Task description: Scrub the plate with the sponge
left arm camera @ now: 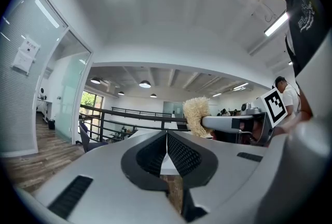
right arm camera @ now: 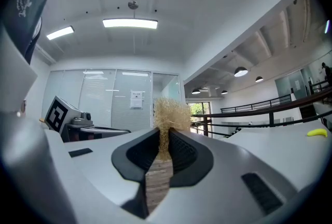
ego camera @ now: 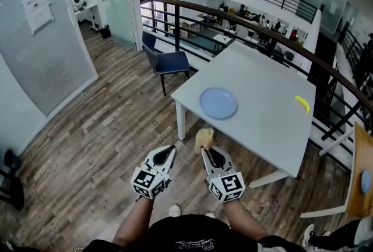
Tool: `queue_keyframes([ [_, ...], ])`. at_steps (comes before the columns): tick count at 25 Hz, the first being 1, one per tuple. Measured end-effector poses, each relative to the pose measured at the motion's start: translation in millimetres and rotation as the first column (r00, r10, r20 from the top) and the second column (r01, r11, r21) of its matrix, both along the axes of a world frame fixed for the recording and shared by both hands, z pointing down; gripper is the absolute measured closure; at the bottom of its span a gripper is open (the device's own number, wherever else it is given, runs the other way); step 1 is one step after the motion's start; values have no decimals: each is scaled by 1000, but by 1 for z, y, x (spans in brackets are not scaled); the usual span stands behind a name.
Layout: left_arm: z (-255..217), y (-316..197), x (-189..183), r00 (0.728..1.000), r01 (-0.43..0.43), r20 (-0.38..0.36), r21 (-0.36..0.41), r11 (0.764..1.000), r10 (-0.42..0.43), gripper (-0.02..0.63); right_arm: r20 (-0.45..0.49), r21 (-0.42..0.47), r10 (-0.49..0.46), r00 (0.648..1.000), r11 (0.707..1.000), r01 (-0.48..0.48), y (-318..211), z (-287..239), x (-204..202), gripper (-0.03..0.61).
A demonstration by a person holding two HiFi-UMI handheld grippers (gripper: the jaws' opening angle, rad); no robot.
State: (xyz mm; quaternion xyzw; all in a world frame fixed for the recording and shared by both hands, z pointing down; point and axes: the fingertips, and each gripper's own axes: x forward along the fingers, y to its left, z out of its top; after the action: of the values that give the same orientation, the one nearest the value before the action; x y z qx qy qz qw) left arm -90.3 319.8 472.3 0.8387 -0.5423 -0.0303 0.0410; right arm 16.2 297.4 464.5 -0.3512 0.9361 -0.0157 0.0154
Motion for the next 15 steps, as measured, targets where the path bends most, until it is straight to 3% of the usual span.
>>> queue_keyframes([
  [8, 15, -14, -32, 997, -74, 25, 5, 997, 74, 600, -41, 10, 67, 997, 998, -66, -13, 9, -29, 522],
  [15, 18, -20, -36, 989, -142, 30, 0, 990, 142, 600, -83, -7, 124, 989, 992, -125, -10, 26, -29, 522],
])
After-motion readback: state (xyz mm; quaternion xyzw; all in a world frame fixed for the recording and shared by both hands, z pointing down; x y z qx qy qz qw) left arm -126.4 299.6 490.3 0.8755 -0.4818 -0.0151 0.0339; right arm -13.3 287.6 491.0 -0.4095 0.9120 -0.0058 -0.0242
